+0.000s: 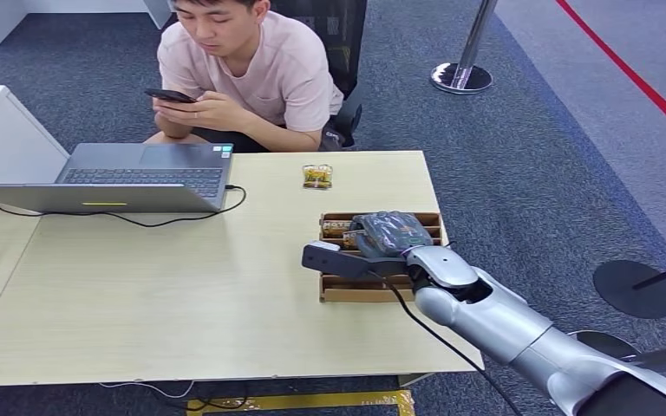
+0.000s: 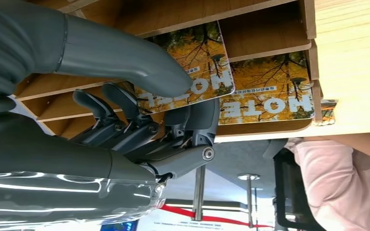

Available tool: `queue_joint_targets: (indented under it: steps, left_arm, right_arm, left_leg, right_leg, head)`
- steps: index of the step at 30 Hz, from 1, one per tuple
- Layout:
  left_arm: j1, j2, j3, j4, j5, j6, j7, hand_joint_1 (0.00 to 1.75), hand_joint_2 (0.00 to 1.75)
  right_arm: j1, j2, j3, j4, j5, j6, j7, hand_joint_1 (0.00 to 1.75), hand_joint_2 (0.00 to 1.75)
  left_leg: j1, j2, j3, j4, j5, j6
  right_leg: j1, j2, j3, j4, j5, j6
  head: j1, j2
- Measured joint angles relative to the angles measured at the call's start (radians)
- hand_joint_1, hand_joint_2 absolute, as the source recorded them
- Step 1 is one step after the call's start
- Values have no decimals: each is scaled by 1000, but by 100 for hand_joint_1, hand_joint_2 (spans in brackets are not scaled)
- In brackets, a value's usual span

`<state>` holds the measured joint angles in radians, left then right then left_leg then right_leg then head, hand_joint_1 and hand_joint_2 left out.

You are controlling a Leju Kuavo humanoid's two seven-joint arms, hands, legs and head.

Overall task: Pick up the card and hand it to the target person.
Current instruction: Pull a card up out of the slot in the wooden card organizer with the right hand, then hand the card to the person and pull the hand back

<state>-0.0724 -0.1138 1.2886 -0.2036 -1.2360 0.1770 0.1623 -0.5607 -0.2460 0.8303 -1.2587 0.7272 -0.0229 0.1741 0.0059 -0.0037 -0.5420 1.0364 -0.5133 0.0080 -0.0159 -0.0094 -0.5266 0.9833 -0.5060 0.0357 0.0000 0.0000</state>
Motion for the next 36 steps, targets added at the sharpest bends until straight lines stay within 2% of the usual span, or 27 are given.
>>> queue_joint_targets:
  steps: [4, 8, 12, 19, 23, 27, 30, 34, 36]
  left_arm:
    - [-4, -2, 2, -1, 1, -1, -3, 0, 175]
    - [-9, -1, -4, -1, -6, -5, 4, 0, 175]
    - [-10, 3, -6, 0, -9, -10, 6, 0, 175]
    - [-10, 7, -11, 1, -15, -10, 6, 0, 175]
    - [-10, 7, -18, 1, -21, -10, 3, 0, 175]
    - [-13, 12, -24, 2, -27, -13, 3, 0, 175]
    - [-13, 14, -24, 2, -28, -12, 8, 0, 175]
    - [-11, 15, -37, 2, -41, -15, 10, 0, 175]
    - [-11, 16, -44, 2, -49, -17, 5, 0, 175]
  right_arm:
    - [53, -43, -141, -203, 12, -121, -33, 154, 175]
    - [94, -50, -224, -314, 57, -202, -84, 154, 175]
    - [138, -40, -259, -343, 84, -267, -114, 154, 175]
    - [178, -10, -270, -343, 135, -318, -137, 154, 175]
    - [184, 24, -264, -295, 190, -404, -192, 154, 175]
    - [135, 95, -239, -107, 192, -456, -247, 154, 175]
    - [105, 127, -235, -29, 164, -491, -271, 154, 175]
    - [83, 168, -261, 48, 153, -635, -344, 154, 175]
    - [86, 207, -325, 73, 173, -675, -404, 154, 175]
  left_leg:
    - [0, -2, -2, 1, 0, 0]
    - [0, -2, -3, 2, 0, 0]
    - [0, -2, -1, 1, 0, 0]
    - [0, -1, -1, 0, 0, 0]
    - [0, 0, 0, 0, 0, 0]
    - [1, 3, 1, -1, 0, -1]
    - [1, 4, 1, -1, 0, -1]
    - [1, 4, 0, -1, 0, 0]
    - [1, 4, 0, 0, 0, 0]
  right_leg:
    - [0, -2, -2, 1, -1, 0]
    - [0, -2, -2, 2, -1, 0]
    - [0, -2, 0, 0, 0, 0]
    - [0, -1, -1, 0, 0, 0]
    - [0, 1, -1, -1, 1, -1]
    - [1, 3, 0, -2, 2, -1]
    - [1, 4, 0, -1, 2, -1]
    - [1, 4, -1, 0, 2, -1]
    - [1, 4, -1, 0, 1, -1]
  head:
    - [0, 0]
    - [0, 0]
    - [0, 0]
    - [0, 0]
    - [0, 0]
    - [0, 0]
    - [0, 0]
    - [0, 0]
    - [0, 0]
